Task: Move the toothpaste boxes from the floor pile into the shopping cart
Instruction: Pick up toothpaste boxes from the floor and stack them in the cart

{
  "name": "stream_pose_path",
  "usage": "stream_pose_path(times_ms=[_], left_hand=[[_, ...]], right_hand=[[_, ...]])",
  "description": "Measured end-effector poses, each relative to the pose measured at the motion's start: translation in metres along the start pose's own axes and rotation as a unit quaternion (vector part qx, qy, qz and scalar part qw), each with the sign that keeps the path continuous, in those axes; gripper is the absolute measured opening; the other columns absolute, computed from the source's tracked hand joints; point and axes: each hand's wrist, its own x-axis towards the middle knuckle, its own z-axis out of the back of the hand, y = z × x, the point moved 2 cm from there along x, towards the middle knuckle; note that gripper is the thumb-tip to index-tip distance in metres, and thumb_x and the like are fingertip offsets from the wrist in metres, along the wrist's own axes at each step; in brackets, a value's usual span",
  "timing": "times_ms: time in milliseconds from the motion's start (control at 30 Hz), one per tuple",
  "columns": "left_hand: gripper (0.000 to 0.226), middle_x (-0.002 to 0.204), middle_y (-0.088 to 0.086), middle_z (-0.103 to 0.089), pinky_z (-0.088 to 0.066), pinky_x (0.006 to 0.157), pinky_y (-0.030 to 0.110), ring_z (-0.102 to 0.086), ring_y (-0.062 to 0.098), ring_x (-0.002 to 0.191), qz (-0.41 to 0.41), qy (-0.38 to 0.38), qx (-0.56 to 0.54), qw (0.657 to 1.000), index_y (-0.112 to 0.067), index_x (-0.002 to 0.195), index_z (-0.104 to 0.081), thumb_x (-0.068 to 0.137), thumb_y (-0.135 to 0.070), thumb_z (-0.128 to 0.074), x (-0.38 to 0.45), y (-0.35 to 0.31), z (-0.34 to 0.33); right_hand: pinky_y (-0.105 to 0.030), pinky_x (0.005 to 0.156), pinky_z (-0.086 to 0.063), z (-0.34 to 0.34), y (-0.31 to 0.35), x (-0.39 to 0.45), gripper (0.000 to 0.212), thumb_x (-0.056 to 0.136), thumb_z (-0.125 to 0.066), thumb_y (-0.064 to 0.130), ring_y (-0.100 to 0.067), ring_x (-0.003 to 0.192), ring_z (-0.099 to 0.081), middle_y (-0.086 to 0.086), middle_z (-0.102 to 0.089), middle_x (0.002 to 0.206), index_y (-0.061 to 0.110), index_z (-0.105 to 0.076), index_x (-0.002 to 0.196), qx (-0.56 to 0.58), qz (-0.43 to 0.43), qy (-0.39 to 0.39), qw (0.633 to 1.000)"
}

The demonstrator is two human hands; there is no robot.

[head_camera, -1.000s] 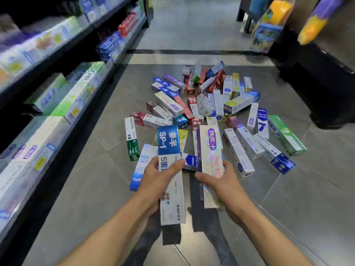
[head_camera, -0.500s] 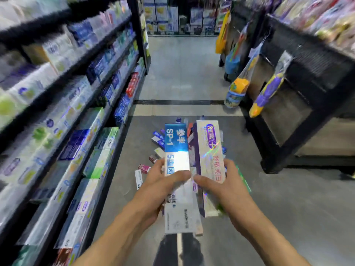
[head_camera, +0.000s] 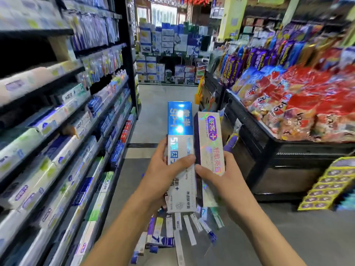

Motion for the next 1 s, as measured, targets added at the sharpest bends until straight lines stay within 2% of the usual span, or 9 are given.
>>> stream_pose_path(times_ms=[133,333,433,533,667,767,833,900,1000], left_hand=[[0.048,0.103,0.006,-0.076,-0.058,0.068,0.033,-0.074,0.021,0.086,-0.025,0.028,-0.001,0.999,-0.018,0.127,-0.058,0.083,-0.009,-0.076,-0.003,-0.023,-0.004],[0.048,0.101,0.004,-0.077,-0.059,0.067,0.030,-0.074,0.024,0.088,-0.021,0.141,0.003,0.990,-0.020,0.125,-0.059,0.082,-0.007,-0.077,-0.002,-0.047,-0.010],[0.050,0.104,0.005,-0.076,-0.061,0.072,0.036,-0.074,0.028,0.092,-0.012,0.215,-0.002,0.977,-0.020,0.127,-0.058,0.081,-0.009,-0.077,-0.007,-0.054,-0.022],[0.051,0.101,0.002,-0.076,-0.058,0.068,0.030,-0.074,0.020,0.088,-0.005,0.284,-0.014,0.959,-0.022,0.126,-0.058,0.081,-0.011,-0.078,-0.020,-0.059,-0.044],[0.054,0.103,0.002,-0.076,-0.058,0.071,0.034,-0.074,0.021,0.090,0.026,0.384,-0.037,0.922,-0.020,0.128,-0.057,0.079,-0.014,-0.079,-0.059,-0.055,-0.087],[0.062,0.105,0.004,-0.076,-0.058,0.076,0.038,-0.073,0.023,0.093,0.058,0.451,-0.061,0.888,-0.019,0.126,-0.058,0.069,-0.020,-0.081,-0.103,-0.047,-0.124],[0.058,0.101,0.004,-0.076,-0.058,0.073,0.034,-0.072,0.020,0.088,0.073,0.494,-0.070,0.863,-0.015,0.122,-0.060,0.067,-0.019,-0.079,-0.139,-0.040,-0.147],[0.056,0.100,0.004,-0.075,-0.058,0.070,0.032,-0.072,0.020,0.086,0.093,0.533,-0.078,0.837,-0.012,0.121,-0.060,0.068,-0.018,-0.079,-0.179,-0.032,-0.169],[0.056,0.106,0.008,-0.075,-0.060,0.077,0.040,-0.072,0.025,0.091,0.125,0.595,-0.073,0.791,-0.013,0.123,-0.060,0.071,-0.018,-0.079,-0.247,-0.015,-0.199]], right_hand=[[-0.040,0.088,-0.058,-0.001,0.028,-0.019,0.065,0.068,-0.087,0.027,-0.013,0.103,-0.071,0.000,-0.070,0.116,0.021,-0.049,0.121,-0.013,0.028,-0.047,0.998],[-0.024,0.073,-0.058,-0.010,0.054,-0.060,0.057,0.077,-0.085,0.010,-0.012,0.098,-0.072,-0.002,-0.071,0.112,0.016,-0.051,0.121,0.009,0.054,-0.166,0.985],[-0.029,0.078,-0.059,-0.013,0.065,-0.088,0.067,0.065,-0.086,0.024,-0.012,0.100,-0.072,0.000,-0.072,0.113,0.016,-0.051,0.121,0.004,0.059,-0.240,0.969],[-0.034,0.083,-0.059,-0.008,0.074,-0.127,0.069,0.063,-0.084,0.025,-0.013,0.101,-0.072,0.003,-0.074,0.109,0.016,-0.051,0.122,-0.001,0.062,-0.312,0.948],[-0.016,0.070,-0.054,0.007,0.081,-0.199,0.055,0.077,-0.085,0.009,-0.002,0.092,-0.071,0.018,-0.073,0.099,0.019,-0.051,0.119,-0.024,0.062,-0.409,0.910],[-0.026,0.081,-0.058,0.020,0.083,-0.261,0.058,0.078,-0.083,0.009,-0.007,0.100,-0.071,0.010,-0.074,0.106,0.018,-0.049,0.124,-0.033,0.051,-0.486,0.872],[-0.036,0.090,-0.057,0.027,0.083,-0.305,0.063,0.077,-0.086,0.012,-0.012,0.105,-0.070,0.007,-0.073,0.113,0.020,-0.049,0.127,-0.030,0.047,-0.533,0.844],[-0.038,0.089,-0.058,0.032,0.083,-0.352,0.067,0.073,-0.088,0.018,-0.013,0.105,-0.071,0.005,-0.072,0.115,0.020,-0.050,0.127,-0.034,0.047,-0.585,0.809],[-0.029,0.078,-0.058,0.034,0.079,-0.429,0.064,0.074,-0.088,0.015,-0.010,0.099,-0.072,0.005,-0.073,0.111,0.019,-0.051,0.126,-0.037,0.038,-0.653,0.756]])
